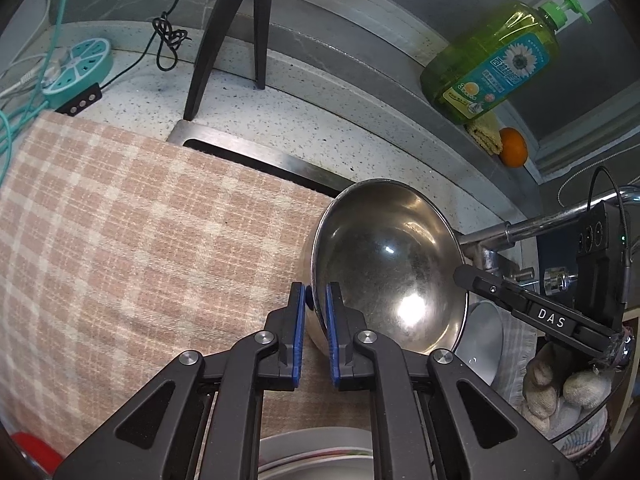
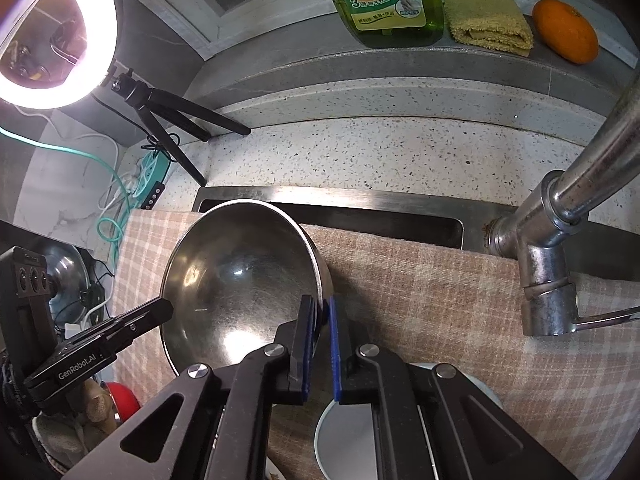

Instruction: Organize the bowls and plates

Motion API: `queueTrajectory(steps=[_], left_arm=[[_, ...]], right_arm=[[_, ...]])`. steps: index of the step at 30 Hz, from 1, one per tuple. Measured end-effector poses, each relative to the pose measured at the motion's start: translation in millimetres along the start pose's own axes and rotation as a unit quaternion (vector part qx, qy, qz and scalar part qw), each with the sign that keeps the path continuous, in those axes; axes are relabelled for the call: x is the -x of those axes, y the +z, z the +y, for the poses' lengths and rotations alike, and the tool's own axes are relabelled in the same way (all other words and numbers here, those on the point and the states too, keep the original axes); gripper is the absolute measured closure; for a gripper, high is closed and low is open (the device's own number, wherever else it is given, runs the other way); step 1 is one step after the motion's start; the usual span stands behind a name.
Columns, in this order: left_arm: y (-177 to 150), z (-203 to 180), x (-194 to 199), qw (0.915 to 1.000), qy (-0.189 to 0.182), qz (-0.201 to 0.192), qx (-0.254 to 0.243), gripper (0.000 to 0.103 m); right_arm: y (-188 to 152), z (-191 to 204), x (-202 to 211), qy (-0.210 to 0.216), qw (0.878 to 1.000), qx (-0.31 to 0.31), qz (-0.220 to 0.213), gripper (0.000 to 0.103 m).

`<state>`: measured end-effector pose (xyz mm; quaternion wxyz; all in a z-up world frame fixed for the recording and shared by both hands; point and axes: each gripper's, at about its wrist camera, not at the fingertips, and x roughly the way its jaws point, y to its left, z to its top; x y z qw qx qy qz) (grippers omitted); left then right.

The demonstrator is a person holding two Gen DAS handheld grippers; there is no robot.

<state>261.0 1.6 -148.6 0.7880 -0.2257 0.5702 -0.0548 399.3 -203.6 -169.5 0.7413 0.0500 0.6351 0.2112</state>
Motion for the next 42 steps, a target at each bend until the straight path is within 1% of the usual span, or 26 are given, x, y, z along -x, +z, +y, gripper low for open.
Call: queueTrajectory(steps=[8,18,27,42], left_arm=[[-3,1,7,1.0,-0.002,-0.008,0.002,0.094],[-9,13,21,0.9998,-0.007,-0.014,0.01,0.094],[-23,36,44,0.9995,-0.009,-0.024,0.02,0.094],[-48,91,85,0.9984,0.003,-0.04,0.04,0.094]], right_arm=[[-3,1,1,0.001,1.0,-0.002,0.002,0.096],[-9,22,12,0.002,1.0,0.007,-0.006,0.096],[-21,56,20,0.004,1.0,0.022,-0.012,0.096],[-54,118,-3,0.016,0.999,0.046,0.002,0.096]])
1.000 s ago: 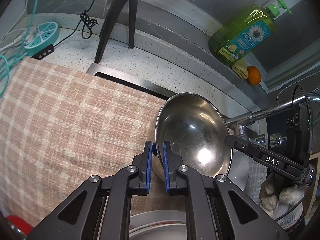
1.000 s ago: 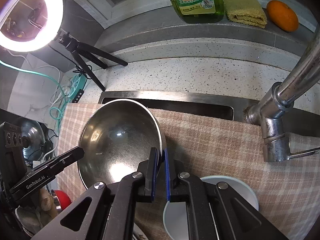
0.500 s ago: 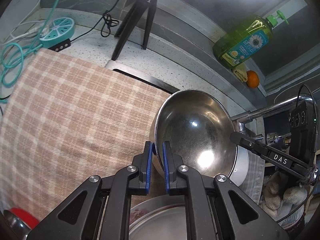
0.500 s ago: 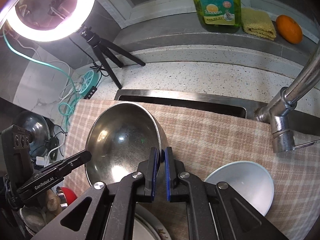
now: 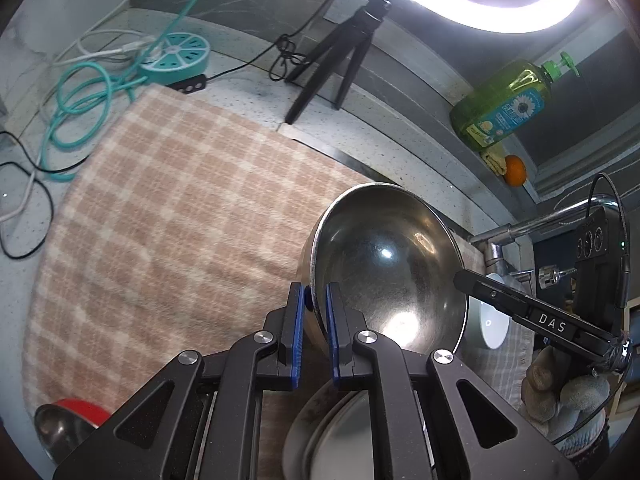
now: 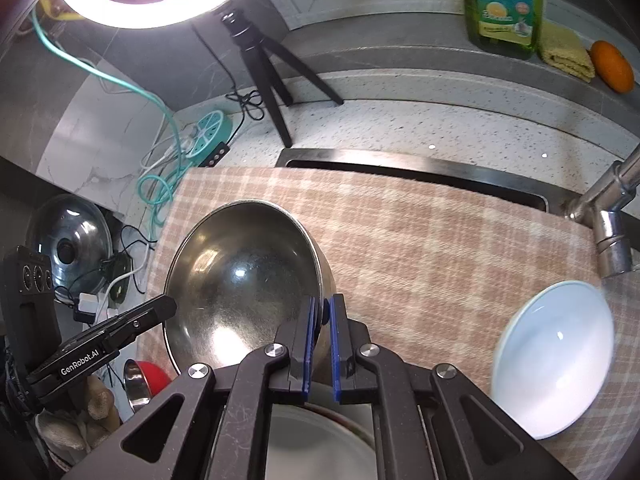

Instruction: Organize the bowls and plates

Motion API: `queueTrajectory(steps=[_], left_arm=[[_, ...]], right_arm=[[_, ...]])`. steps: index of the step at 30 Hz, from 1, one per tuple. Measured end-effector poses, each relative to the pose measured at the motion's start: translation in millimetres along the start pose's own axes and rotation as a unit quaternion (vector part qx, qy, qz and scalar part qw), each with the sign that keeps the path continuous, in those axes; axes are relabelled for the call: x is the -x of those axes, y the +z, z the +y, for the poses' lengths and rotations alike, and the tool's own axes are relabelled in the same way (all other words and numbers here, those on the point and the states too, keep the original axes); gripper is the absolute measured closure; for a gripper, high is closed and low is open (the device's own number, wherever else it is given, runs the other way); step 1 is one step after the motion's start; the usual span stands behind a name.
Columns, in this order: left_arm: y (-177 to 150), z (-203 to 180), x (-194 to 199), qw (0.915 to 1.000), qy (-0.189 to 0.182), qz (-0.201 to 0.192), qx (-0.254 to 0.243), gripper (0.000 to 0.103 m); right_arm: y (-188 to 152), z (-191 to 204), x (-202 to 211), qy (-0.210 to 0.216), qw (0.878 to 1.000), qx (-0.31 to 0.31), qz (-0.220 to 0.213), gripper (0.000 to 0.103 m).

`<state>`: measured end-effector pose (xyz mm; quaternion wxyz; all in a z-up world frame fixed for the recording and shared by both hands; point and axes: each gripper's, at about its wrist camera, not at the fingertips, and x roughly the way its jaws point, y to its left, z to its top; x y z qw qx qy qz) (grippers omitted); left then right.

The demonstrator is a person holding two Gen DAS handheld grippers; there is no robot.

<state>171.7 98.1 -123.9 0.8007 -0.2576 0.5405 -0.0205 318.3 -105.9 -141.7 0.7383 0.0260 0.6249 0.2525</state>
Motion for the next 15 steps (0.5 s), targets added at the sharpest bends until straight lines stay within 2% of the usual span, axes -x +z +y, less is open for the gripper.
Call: queueTrajectory(steps=[15], left_arm=[[-19,62,27,0.9995,0.019,-0.005,0.025,0.094]], right_arm=[[-17,60,-32,0.014,0.999,0.023,0.018,0.096]])
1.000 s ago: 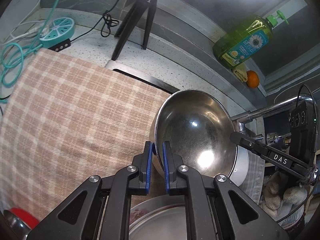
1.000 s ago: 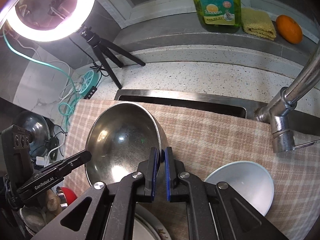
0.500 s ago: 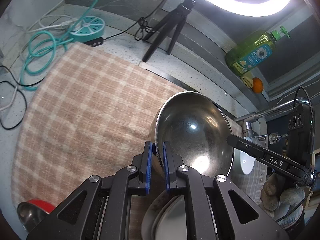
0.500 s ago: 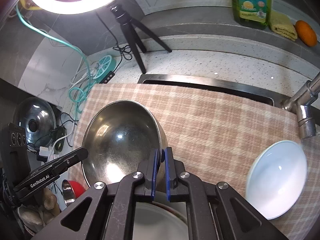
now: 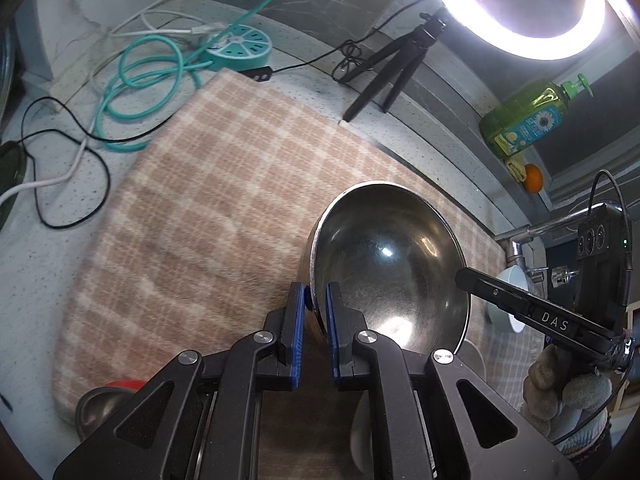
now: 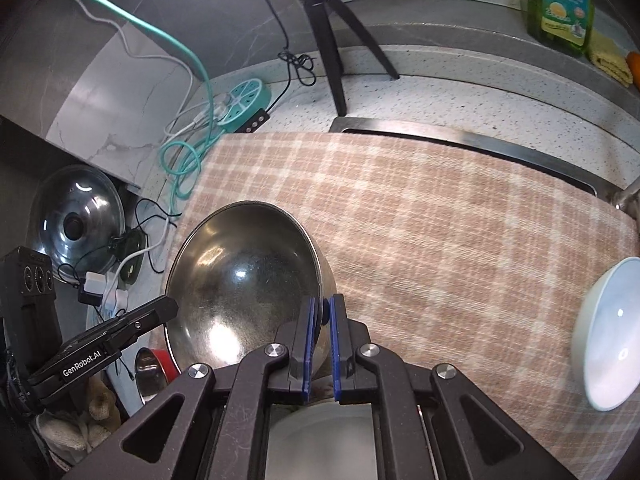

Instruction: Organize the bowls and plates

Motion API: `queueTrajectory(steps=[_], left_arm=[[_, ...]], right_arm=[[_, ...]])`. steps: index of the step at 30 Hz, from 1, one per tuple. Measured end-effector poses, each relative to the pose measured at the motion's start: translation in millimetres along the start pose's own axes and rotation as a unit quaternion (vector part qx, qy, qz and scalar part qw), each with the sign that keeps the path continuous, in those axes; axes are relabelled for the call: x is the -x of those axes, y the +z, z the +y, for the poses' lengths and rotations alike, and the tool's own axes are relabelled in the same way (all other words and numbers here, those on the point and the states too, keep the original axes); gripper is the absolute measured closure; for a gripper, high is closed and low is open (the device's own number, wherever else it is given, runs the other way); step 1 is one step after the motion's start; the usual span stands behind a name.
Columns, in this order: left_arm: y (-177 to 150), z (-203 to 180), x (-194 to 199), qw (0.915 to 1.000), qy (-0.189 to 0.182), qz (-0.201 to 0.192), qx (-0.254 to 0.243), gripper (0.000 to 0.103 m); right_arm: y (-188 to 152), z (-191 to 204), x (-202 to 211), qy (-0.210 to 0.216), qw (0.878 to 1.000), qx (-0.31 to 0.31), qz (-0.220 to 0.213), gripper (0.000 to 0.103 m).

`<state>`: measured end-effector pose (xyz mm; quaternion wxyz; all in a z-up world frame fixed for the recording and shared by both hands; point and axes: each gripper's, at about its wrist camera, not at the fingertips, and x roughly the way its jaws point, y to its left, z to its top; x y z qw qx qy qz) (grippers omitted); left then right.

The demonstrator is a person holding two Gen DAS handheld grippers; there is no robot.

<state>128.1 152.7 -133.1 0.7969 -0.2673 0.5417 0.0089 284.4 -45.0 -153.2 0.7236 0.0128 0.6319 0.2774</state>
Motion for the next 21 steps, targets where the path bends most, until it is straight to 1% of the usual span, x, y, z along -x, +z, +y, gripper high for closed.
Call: queueTrajectory(steps=[11,21], left_arm=[[-8,36,13,0.9999,0.01,-0.004,0.012,0.094],[-14,55,19,0.9998,0.013,-0.003,0.014,0.094]], right_arm=[[-14,32,-25,0.004,1.0,0.011,0.021,0.096],[-28,47,-38,0.007,0.999,0.017,0.034,0.096]])
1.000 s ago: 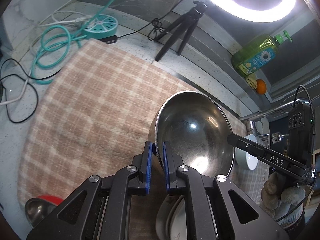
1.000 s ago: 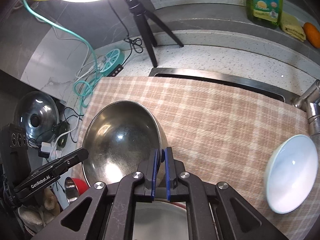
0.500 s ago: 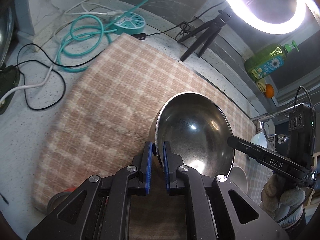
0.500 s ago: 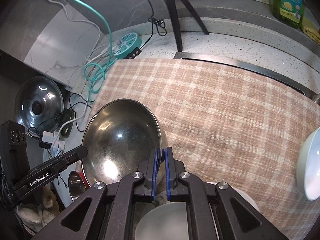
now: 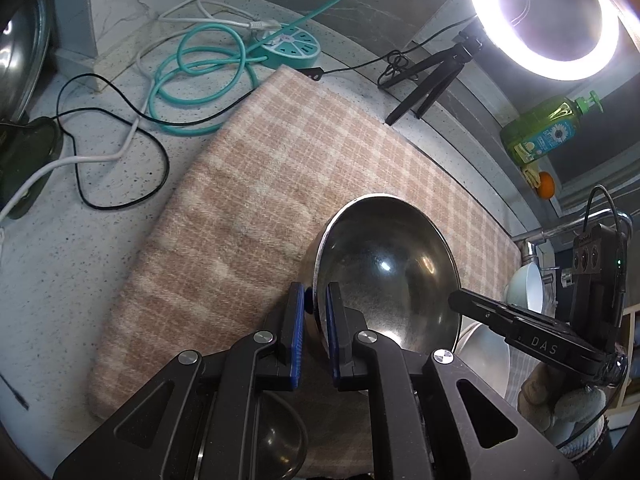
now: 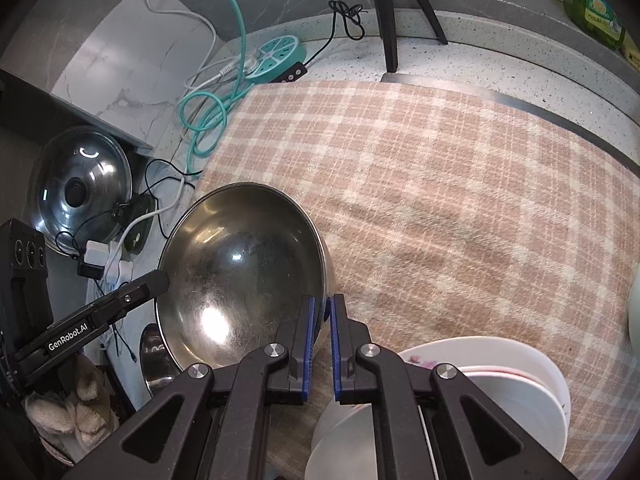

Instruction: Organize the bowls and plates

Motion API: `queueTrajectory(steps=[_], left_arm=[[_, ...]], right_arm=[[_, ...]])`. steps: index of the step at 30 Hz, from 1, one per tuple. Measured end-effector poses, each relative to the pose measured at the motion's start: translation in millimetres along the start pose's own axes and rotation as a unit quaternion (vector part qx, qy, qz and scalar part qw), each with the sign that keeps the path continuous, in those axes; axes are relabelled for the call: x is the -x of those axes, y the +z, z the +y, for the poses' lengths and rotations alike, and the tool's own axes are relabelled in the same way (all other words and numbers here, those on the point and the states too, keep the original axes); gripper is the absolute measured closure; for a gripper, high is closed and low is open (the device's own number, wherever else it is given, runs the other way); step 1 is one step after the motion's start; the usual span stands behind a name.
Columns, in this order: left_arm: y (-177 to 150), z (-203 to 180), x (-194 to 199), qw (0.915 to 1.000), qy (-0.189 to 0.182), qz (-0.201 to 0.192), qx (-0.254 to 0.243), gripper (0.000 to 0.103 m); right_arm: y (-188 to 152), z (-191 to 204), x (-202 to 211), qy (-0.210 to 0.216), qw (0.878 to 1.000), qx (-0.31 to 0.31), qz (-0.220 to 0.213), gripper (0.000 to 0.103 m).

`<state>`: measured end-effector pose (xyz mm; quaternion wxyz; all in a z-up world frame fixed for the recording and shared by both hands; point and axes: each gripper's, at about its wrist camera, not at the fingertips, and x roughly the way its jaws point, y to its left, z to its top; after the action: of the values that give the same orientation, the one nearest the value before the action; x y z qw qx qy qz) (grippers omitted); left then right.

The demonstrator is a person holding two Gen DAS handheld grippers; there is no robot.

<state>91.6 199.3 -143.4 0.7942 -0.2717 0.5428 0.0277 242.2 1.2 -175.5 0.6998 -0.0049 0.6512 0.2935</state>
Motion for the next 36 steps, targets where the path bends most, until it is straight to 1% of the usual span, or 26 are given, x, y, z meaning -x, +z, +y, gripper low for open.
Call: queueTrajectory(steps=[8,23,27,32,36], left_arm=[[-6,7,-5,0.9999,-0.001,0.012,-0.002,0.094],[-12,15,-7,0.9995,-0.018,0.027,-0.002,0.095],[-13,17,-7,0.9993,-0.022,0.029,-0.003,0.095],[-12,18,-6,0.9994,-0.022,0.027,-0.006,0.094],[-12,17,2,0.9996,-0.016,0.016,-0.014,0.094]], right_arm=[[-7,4,-2,-0.001,1.0,0.001,0.0,0.096],[-10,5,0,-0.003,1.0,-0.002,-0.004,0.096],[-11,3,-1,0.004,1.0,-0.005,0.001,0.094],[-12,3,0,-0.001,1.0,-0.006,-0.007,0.093],[-13,5,5,-0.01,1.0,-0.006,-0.017,0.093]])
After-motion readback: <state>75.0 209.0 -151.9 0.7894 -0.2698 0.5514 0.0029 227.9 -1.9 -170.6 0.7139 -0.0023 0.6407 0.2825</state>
